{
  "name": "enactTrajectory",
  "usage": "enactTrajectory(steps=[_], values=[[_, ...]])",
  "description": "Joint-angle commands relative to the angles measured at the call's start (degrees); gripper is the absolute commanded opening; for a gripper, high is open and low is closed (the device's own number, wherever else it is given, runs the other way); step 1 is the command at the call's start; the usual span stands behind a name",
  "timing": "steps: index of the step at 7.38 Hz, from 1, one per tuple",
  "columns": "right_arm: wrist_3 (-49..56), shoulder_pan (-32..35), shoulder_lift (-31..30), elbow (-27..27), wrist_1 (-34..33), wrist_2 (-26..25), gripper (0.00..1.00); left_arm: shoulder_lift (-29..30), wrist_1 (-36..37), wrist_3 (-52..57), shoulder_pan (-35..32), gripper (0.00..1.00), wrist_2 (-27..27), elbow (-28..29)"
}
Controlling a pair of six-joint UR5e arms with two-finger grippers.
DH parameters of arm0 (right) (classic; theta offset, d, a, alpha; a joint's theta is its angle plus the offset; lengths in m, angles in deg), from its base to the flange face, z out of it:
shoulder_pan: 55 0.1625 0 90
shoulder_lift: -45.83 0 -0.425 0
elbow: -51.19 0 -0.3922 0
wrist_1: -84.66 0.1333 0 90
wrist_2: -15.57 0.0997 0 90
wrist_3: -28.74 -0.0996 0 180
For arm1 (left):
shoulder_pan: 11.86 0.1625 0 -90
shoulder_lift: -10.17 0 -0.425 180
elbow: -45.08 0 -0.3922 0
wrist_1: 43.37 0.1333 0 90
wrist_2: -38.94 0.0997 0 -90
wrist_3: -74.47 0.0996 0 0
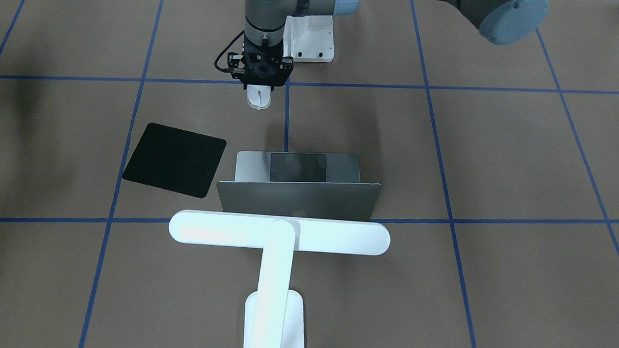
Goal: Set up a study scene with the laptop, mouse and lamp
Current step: 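Lift the white mouse and carry it over the black mouse pad, left gripper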
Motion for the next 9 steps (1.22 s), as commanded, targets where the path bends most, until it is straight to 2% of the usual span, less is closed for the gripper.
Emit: enactTrajectory(steps=[1, 2, 4, 7, 9], values=[[0.2, 0.0, -0.3, -0.2, 0.1, -0.1, 1.0, 4.6, -3.0, -3.5, 0.0, 0.23, 1.9, 5.8], [0.2, 0.0, -0.3, -0.2, 0.1, -0.1, 1.0, 5.6, -7.6, -4.9, 0.0, 0.23, 2.9, 8.9], [0.3, 0.1, -0.4, -0.2, 0.0, 0.1, 1.0, 7.3, -9.5, -5.8, 0.1, 0.23, 4.0, 10.9], [0.2, 0.0, -1.1, -0.2, 0.1, 0.0, 1.0, 13.4, -17.9, -6.7, 0.5, 0.23, 7.0, 22.1], [0.1, 0.0, -1.1, -0.5, 0.1, 0.0, 1.0, 15.1, -20.2, -7.0, 1.0, 0.23, 9.0, 25.4]])
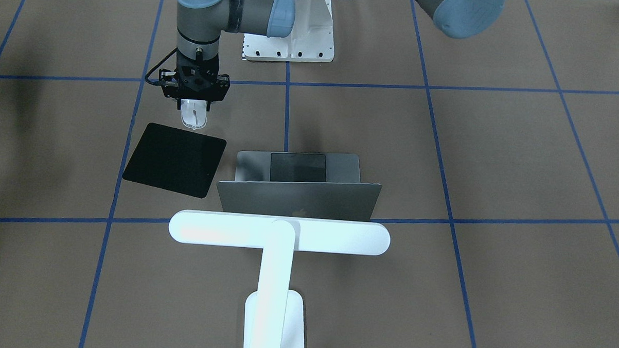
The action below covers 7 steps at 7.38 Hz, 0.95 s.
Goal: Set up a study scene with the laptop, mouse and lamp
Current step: 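Lower the white mouse onto the black mouse pad and open the left gripper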
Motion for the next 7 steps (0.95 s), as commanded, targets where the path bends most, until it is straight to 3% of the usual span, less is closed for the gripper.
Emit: enactTrajectory(steps=[1, 7], values=[[-0.2, 0.0, 0.0, -0.1, 0.0, 0.0, 1.0, 1.3, -4.1, -0.3, 0.3, 0.23, 3.0, 3.9], [-0.2, 0.0, -0.1, -0.3, -0.1, 0.1, 1.0, 1.2, -7.9, -3.7, 2.7, 0.23, 12.1, 7.6]])
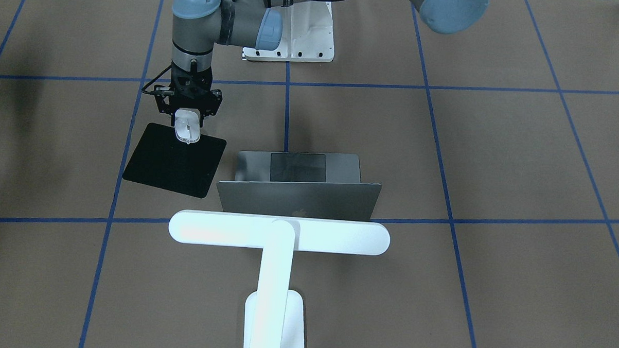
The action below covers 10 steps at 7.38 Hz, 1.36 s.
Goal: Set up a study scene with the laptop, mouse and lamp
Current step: 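Lower the white mouse onto the black mouse pad and open the left gripper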
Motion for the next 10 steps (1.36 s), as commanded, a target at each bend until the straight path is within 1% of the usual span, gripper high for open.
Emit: enactTrajectory(steps=[1, 2, 3, 4, 6, 8, 9, 10], values=[[0.0, 0.0, 0.0, 0.0, 0.0, 0.0, 1.0, -0.1, -0.3, -0.4, 0.1, 0.26, 1.9, 0.4], [0.0, 0.0, 0.0, 0.0, 0.0, 0.0, 1.0, 0.0, -0.2, -0.4, 0.1, 0.58, 2.2, 0.5], [0.0, 0.0, 0.0, -0.1, 0.0, 0.0, 1.0, -0.1, -0.2, -0.7, 0.1, 0.79, 2.3, 0.5], [0.0, 0.0, -0.1, -0.1, 0.0, 0.0, 1.0, 0.0, -0.2, -0.8, 0.1, 0.92, 2.3, 0.4], [0.0, 0.0, -0.2, -0.1, 0.0, 0.0, 1.0, -0.1, -0.2, -1.6, 0.1, 0.94, 2.7, 0.4], [0.0, 0.0, -0.1, -0.1, 0.0, 0.1, 1.0, -0.1, -0.2, -1.4, 0.1, 0.95, 2.5, 0.0], [0.0, 0.0, -0.2, -0.2, 0.0, 0.1, 1.0, -0.4, 0.5, -1.2, 0.1, 0.95, 2.0, -1.5], [0.0, 0.0, -0.2, -0.2, 0.0, 0.1, 1.0, -2.3, 1.4, -1.1, 0.0, 0.94, 1.3, -5.1]])
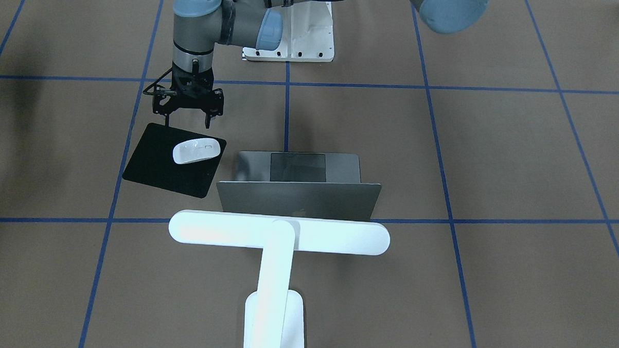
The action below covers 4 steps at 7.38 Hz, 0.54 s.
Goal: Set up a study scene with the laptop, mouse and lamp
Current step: 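Lower the white mouse onto the black mouse pad and open the left gripper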
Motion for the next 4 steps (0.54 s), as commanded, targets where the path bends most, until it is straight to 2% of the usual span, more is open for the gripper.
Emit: enactTrajectory(steps=[1, 4], values=[[0.0, 0.0, 0.1, -0.1, 0.0, 0.0, 1.0, -4.7, 2.5, 0.2, -0.1, 0.94, -2.7, -8.0], [0.0, 0.0, 0.2, -0.3, 0.0, -0.1, 1.0, -13.4, 18.3, 4.1, -0.5, 0.94, -7.4, -29.7]])
